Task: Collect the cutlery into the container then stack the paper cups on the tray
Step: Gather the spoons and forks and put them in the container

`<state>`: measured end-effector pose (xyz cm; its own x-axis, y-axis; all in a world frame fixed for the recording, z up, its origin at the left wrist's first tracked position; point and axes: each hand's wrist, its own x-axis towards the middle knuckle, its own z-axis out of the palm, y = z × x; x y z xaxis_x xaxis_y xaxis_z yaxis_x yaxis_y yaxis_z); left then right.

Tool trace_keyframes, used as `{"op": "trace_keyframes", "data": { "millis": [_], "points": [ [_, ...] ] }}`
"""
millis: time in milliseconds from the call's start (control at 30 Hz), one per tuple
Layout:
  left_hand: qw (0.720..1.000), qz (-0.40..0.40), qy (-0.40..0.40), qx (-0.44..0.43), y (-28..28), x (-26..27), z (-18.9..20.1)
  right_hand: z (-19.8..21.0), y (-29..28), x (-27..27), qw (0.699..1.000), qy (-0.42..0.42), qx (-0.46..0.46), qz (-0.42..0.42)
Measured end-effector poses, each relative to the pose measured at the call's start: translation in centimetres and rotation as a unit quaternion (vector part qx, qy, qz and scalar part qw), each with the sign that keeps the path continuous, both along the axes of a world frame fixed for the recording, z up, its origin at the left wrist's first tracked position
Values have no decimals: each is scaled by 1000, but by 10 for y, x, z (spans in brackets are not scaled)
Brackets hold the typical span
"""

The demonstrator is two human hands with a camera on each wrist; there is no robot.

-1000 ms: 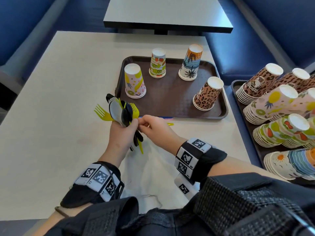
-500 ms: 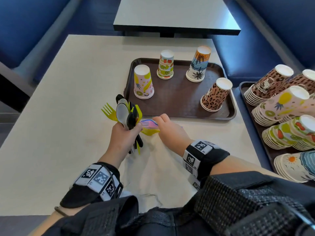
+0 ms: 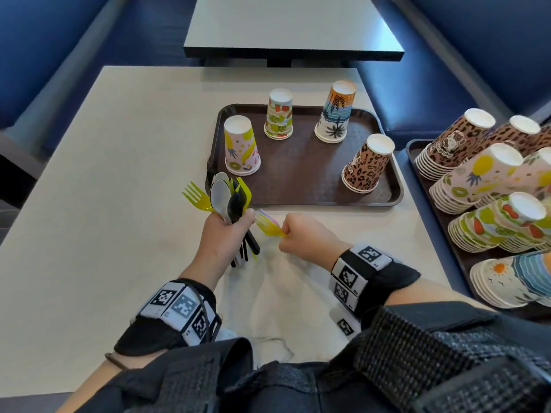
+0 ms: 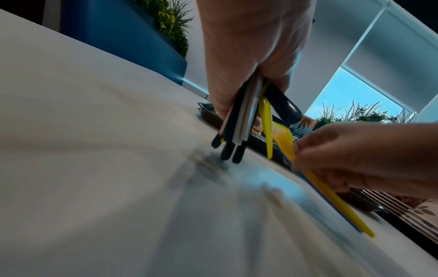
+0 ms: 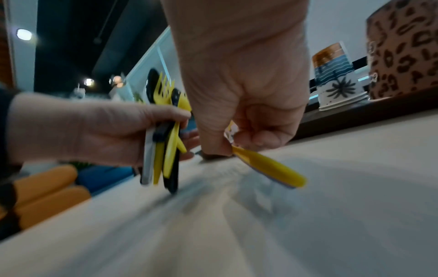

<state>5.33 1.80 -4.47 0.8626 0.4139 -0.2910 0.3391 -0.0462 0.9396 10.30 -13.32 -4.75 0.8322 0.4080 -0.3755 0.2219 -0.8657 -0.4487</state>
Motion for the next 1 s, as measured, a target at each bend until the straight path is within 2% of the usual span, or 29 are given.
{"op": "trace_keyframes", "data": {
  "millis": [100,233,333,500,600,733,800,900,967,1000],
  "points": [
    [1000,-12,-18,-17,-5,0,6,11,2,-1,989,45,113,-84],
    [999,-23,-30,-30,-8,4,12,15,5,-1,973,71,175,-132],
    [998,-49,-36,-27,-10,3,12,17,9,0,948,88,250,-174],
    [993,-95,-54,-41,-11,0,8,19,14,-1,906,130,362,-178],
    [994,-92,-53,-17,-10,-1,7,20,12,-2,900,130,377,-178],
    [995,-89,-45,-6,-9,1,7,15,13,-2,959,37,264,-99],
    [994,-95,-45,-8,-9,3,6,17,12,1,970,-26,226,-85],
    [993,-112,-31,20,-10,7,2,36,14,10,940,-123,287,-139],
    [989,-134,-9,54,-9,8,0,52,20,12,919,-163,342,-111],
    [986,-146,-1,76,-9,9,0,59,23,12,918,-181,346,-73]
  ]
}}
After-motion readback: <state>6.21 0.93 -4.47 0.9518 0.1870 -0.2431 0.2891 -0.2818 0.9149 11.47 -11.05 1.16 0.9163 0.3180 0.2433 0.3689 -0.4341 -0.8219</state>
